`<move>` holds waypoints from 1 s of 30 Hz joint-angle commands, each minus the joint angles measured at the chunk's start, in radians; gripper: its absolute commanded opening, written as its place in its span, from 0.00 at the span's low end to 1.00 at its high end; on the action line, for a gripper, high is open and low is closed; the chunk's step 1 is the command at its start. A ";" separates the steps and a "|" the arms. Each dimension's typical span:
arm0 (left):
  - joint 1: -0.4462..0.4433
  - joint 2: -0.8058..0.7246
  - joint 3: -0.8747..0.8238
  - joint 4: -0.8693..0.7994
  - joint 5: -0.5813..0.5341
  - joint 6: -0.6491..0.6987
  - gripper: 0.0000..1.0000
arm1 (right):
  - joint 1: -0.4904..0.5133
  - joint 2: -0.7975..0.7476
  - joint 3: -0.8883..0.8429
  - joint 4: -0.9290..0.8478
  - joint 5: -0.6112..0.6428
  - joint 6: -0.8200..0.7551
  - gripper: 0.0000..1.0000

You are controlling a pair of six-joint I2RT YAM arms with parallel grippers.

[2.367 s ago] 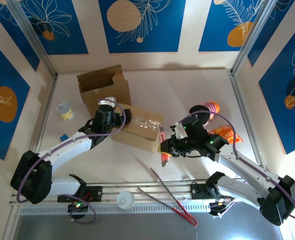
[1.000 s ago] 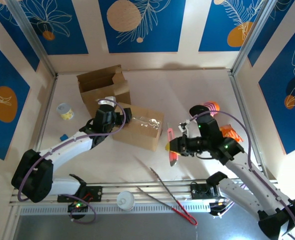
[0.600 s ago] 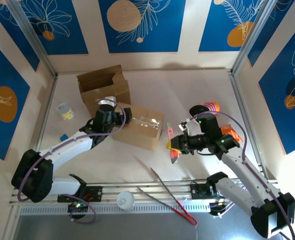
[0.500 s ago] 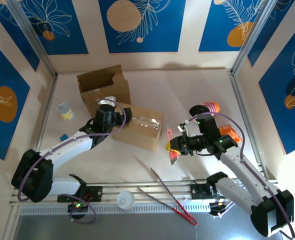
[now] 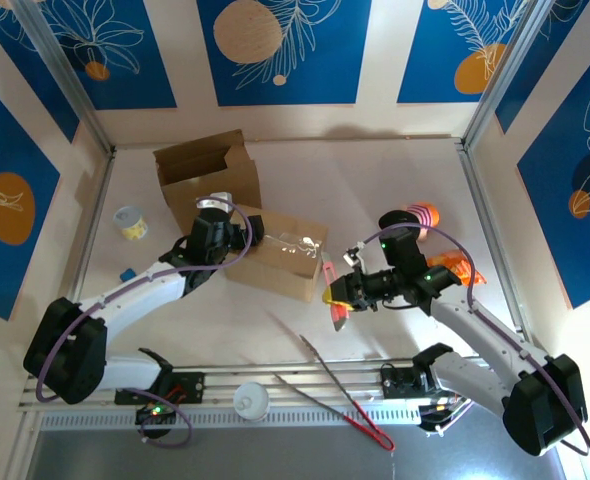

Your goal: Unpack the express box

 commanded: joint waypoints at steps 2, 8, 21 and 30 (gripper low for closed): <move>-0.009 0.041 -0.037 -0.155 0.002 0.004 0.99 | 0.009 0.002 0.020 0.001 0.004 -0.003 0.00; -0.009 0.044 -0.038 -0.153 0.003 0.004 0.99 | 0.023 0.006 0.020 0.005 0.009 0.006 0.00; -0.009 0.051 -0.042 -0.144 0.003 0.000 0.99 | 0.177 -0.028 -0.012 0.000 0.063 0.086 0.00; -0.010 0.060 -0.042 -0.138 0.006 -0.005 0.99 | 0.209 -0.093 -0.020 -0.032 0.086 0.120 0.00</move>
